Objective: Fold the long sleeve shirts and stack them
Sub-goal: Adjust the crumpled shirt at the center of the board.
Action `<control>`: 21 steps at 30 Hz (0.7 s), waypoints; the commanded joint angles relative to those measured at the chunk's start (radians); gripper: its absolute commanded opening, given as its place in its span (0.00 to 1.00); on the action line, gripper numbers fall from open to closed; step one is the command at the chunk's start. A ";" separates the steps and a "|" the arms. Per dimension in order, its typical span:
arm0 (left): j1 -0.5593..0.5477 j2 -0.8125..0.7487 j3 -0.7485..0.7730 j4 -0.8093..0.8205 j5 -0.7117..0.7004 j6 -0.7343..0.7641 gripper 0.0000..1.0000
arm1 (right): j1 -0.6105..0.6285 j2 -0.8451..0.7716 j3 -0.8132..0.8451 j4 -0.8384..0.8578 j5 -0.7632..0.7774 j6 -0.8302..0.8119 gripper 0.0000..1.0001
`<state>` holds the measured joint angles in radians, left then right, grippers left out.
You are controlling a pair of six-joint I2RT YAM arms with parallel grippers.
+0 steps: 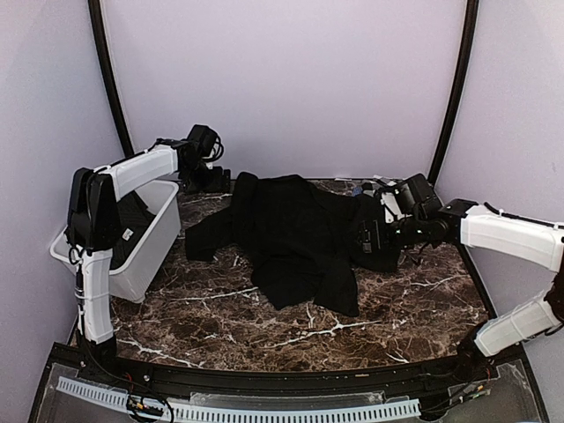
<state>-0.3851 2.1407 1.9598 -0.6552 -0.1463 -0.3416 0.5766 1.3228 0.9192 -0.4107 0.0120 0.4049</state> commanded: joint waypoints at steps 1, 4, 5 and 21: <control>-0.059 -0.155 -0.161 0.070 0.036 -0.021 0.93 | 0.064 -0.045 -0.037 0.039 0.009 0.039 0.99; -0.095 -0.240 -0.310 0.105 0.050 -0.055 0.92 | 0.126 -0.063 -0.072 0.039 0.021 0.067 0.99; -0.115 -0.292 -0.348 0.139 0.058 -0.065 0.91 | 0.150 -0.068 -0.084 0.041 0.023 0.077 0.98; -0.542 -0.614 -0.938 0.303 0.079 -0.321 0.55 | 0.540 0.019 -0.093 0.036 0.271 0.294 0.82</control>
<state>-0.8333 1.5368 1.0607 -0.3904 -0.0666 -0.5819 1.0706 1.2823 0.7994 -0.4038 0.1917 0.6350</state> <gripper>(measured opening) 0.559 0.842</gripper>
